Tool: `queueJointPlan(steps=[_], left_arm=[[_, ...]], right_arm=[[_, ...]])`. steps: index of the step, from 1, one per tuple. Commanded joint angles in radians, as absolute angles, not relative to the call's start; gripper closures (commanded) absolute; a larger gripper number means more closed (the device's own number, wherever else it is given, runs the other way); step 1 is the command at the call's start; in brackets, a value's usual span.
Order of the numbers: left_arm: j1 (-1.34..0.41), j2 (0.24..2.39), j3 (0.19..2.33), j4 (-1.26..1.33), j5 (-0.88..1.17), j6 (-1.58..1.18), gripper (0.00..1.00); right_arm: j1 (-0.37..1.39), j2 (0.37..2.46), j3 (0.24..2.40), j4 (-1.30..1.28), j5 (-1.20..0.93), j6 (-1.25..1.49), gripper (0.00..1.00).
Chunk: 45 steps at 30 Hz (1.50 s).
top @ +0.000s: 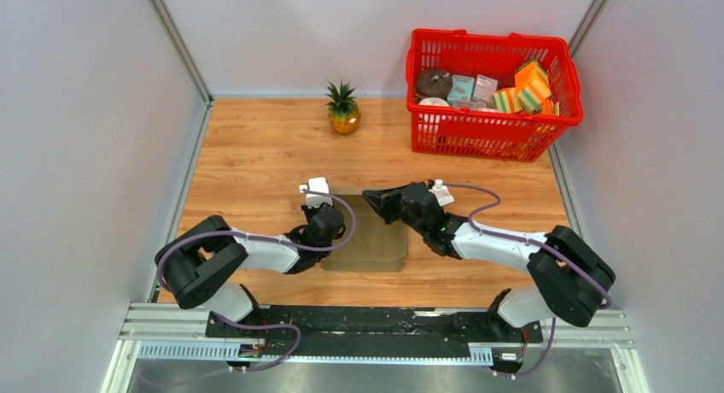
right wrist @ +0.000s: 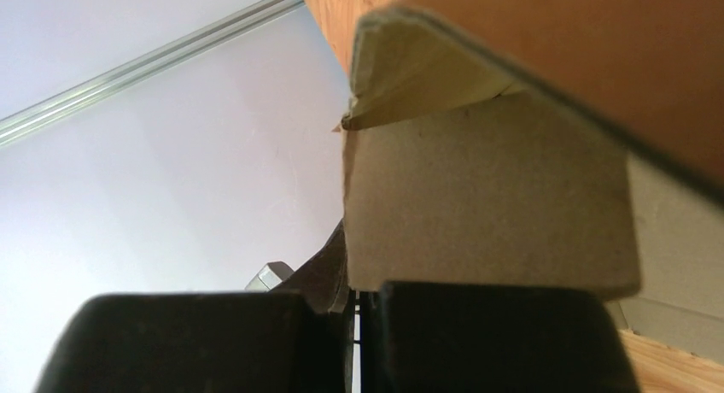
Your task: Fold the paper box
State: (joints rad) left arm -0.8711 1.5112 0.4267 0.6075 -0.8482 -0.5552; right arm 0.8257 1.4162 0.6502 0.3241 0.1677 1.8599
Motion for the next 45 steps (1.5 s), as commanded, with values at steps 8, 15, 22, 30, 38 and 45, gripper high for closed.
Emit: queueJointPlan(steps=[8, 15, 22, 30, 38, 45], left_arm=[[-0.862, 1.509, 0.408, 0.62, -0.822, -0.505, 1.0], [-0.862, 1.486, 0.351, 0.684, -0.733, -0.413, 1.0], [-0.862, 1.476, 0.348, 0.669, -0.712, -0.361, 1.0], [-0.862, 1.48, 0.367, 0.63, -0.686, -0.339, 1.0], [-0.862, 1.509, 0.367, 0.632, -0.695, -0.336, 1.0], [-0.862, 1.496, 0.368, 0.634, -0.68, -0.331, 1.0]], right_arm=[[0.818, 1.296, 0.643, 0.152, 0.232, 1.697, 0.53], [0.788, 1.129, 0.799, -0.24, 0.151, 0.766, 0.06], [0.698, 1.295, 1.17, -0.758, 0.128, 0.545, 0.02], [0.631, 1.388, 1.21, -0.629, 0.04, 0.531, 0.16], [0.575, 1.453, 1.193, -0.516, -0.092, 0.523, 0.35], [0.568, 1.465, 1.143, -0.453, -0.133, 0.548, 0.39]])
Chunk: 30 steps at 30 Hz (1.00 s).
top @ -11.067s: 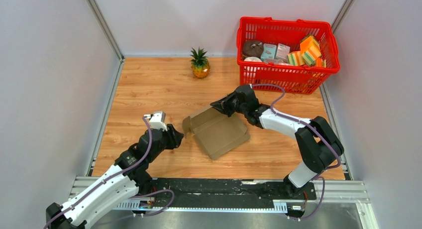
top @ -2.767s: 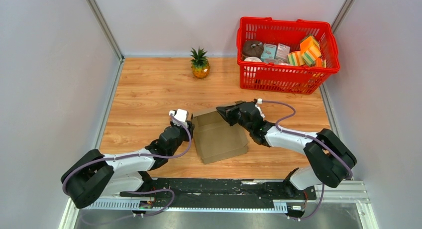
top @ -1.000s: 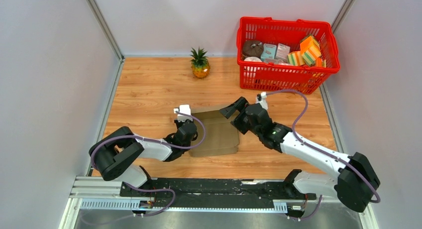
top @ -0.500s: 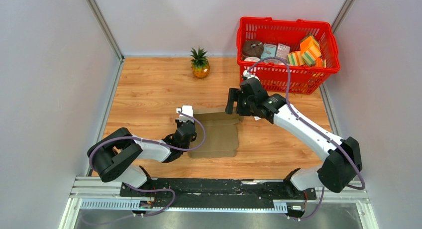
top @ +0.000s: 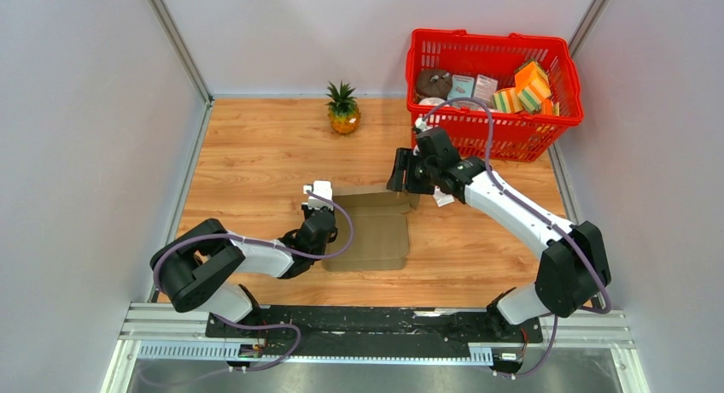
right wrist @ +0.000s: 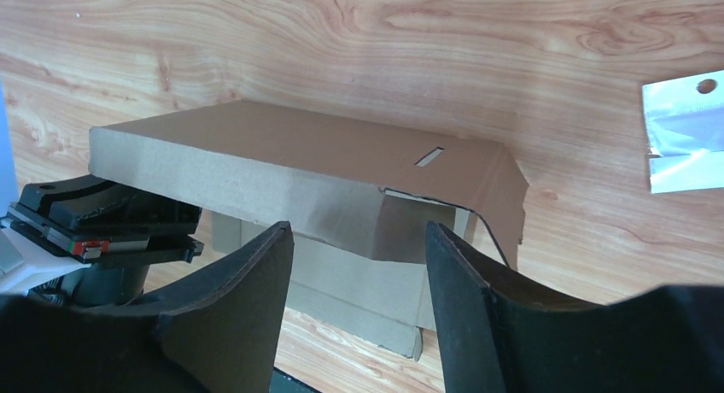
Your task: Fold the paper box
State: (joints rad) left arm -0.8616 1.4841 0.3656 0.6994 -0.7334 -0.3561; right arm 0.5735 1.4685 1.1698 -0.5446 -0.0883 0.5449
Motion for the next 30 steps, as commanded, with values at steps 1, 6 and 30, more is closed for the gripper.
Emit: queueJointPlan(steps=[1, 6, 30], left_arm=[[-0.862, 1.494, 0.365, 0.632, -0.68, -0.331, 1.0], [-0.862, 1.474, 0.359, 0.626, -0.673, -0.333, 1.0], [-0.862, 1.457, 0.356, 0.624, -0.66, -0.337, 1.0]], right_arm=[[0.552, 1.465, 1.135, -0.439, -0.165, 0.557, 0.41], [0.489, 1.407, 1.007, -0.275, -0.225, 0.693, 0.56], [0.396, 1.411, 0.821, 0.102, -0.457, 0.916, 1.0]])
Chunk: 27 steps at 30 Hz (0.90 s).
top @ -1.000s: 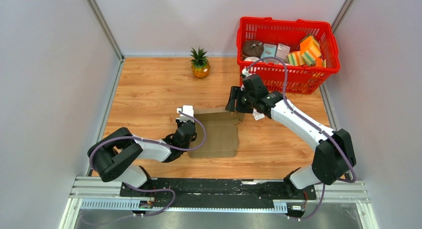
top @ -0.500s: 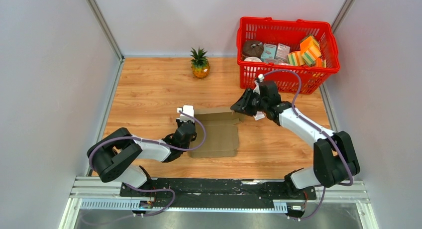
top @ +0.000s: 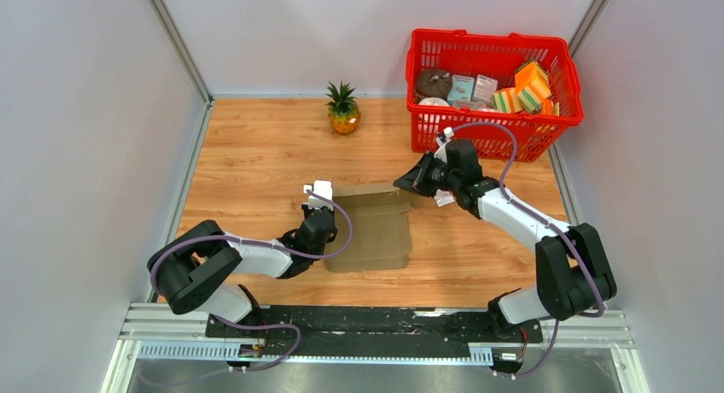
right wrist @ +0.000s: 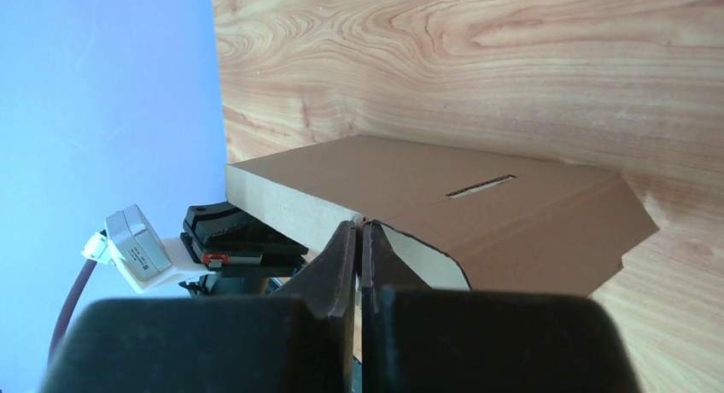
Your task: Fold the paper box
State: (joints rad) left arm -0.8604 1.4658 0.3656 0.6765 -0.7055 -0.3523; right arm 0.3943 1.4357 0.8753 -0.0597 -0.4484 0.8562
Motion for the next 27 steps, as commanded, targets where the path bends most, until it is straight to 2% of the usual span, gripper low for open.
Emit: queueJointPlan(steps=[1, 4, 6, 8, 10, 13, 16, 19, 20, 21, 27], left_arm=[[-0.862, 1.456, 0.353, 0.624, -0.66, -0.337, 1.0], [-0.862, 1.451, 0.353, 0.623, -0.661, -0.337, 1.0], [-0.862, 1.451, 0.353, 0.621, -0.66, -0.337, 1.0], [-0.862, 1.45, 0.354, 0.617, -0.658, -0.337, 1.0], [-0.862, 1.447, 0.348, 0.615, -0.658, -0.342, 1.0], [-0.862, 1.443, 0.341, 0.618, -0.669, -0.345, 1.0], [-0.862, 1.456, 0.348, 0.626, -0.666, -0.339, 1.0], [-0.864, 1.466, 0.368, 0.6, -0.647, -0.334, 1.0], [-0.862, 1.465, 0.374, 0.586, -0.644, -0.339, 1.0], [-0.862, 1.465, 0.377, 0.577, -0.64, -0.35, 1.0], [-0.862, 1.482, 0.379, 0.578, -0.643, -0.353, 1.0]], right_arm=[[0.396, 1.396, 0.809, 0.127, -0.451, 0.923, 1.0], [0.39, 1.394, 0.814, 0.114, -0.433, 0.89, 1.0], [0.387, 1.382, 0.833, 0.039, -0.408, 0.827, 0.57], [0.393, 1.323, 0.841, -0.088, -0.359, 0.757, 0.27], [0.414, 1.235, 0.833, -0.17, -0.244, 0.649, 0.26], [0.475, 1.155, 0.798, -0.302, -0.059, 0.549, 0.3], [0.581, 1.118, 0.712, -0.269, 0.079, 0.56, 0.45], [0.716, 1.135, 0.666, -0.139, 0.269, 0.589, 0.79], [0.745, 1.152, 0.663, -0.123, 0.323, 0.591, 0.97], [0.797, 1.172, 0.664, -0.109, 0.424, 0.591, 1.0], [0.834, 1.382, 0.699, -0.031, 0.63, 0.597, 1.0]])
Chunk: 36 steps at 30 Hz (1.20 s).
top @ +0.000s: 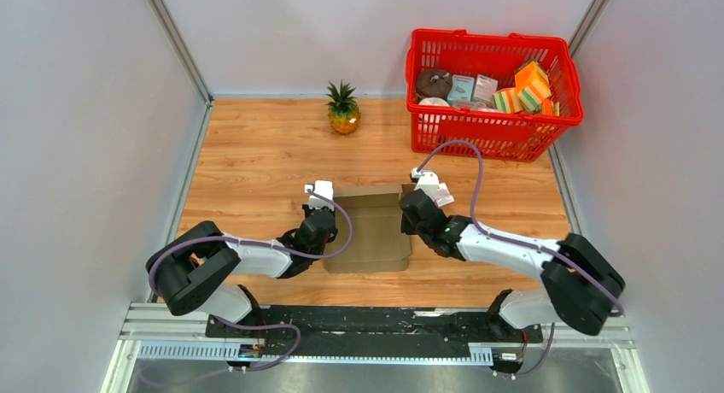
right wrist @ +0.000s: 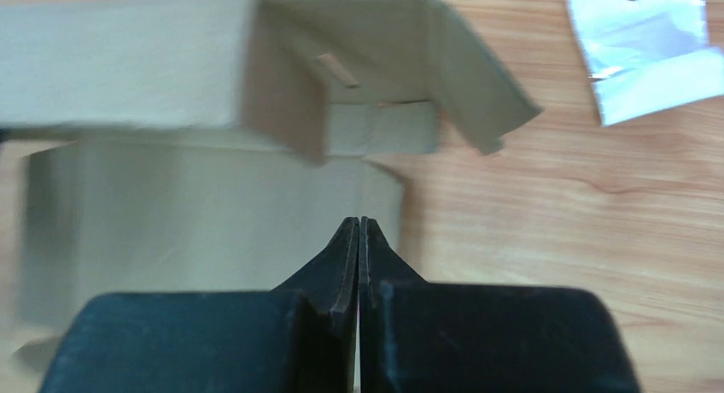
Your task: Fold the paper box
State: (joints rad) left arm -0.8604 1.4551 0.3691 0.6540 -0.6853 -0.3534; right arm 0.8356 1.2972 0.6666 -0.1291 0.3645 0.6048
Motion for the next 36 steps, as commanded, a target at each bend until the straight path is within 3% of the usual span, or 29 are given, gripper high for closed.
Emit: queueJointPlan(steps=[1, 10, 30, 36], left_arm=[[-0.864, 1.483, 0.379, 0.578, -0.644, -0.354, 1.0], [-0.862, 1.476, 0.371, 0.583, -0.641, -0.362, 1.0], [-0.862, 1.465, 0.37, 0.572, -0.644, -0.36, 1.0], [-0.862, 1.459, 0.364, 0.575, -0.64, -0.364, 1.0]], right_arm=[[0.836, 1.416, 0.704, -0.023, 0.638, 0.591, 1.0], [0.833, 1.431, 0.58, 0.145, 0.684, 0.647, 1.0], [0.822, 1.604, 0.564, 0.302, 0.676, 0.719, 1.0], [0.822, 1.571, 0.549, 0.36, 0.675, 0.678, 1.0]])
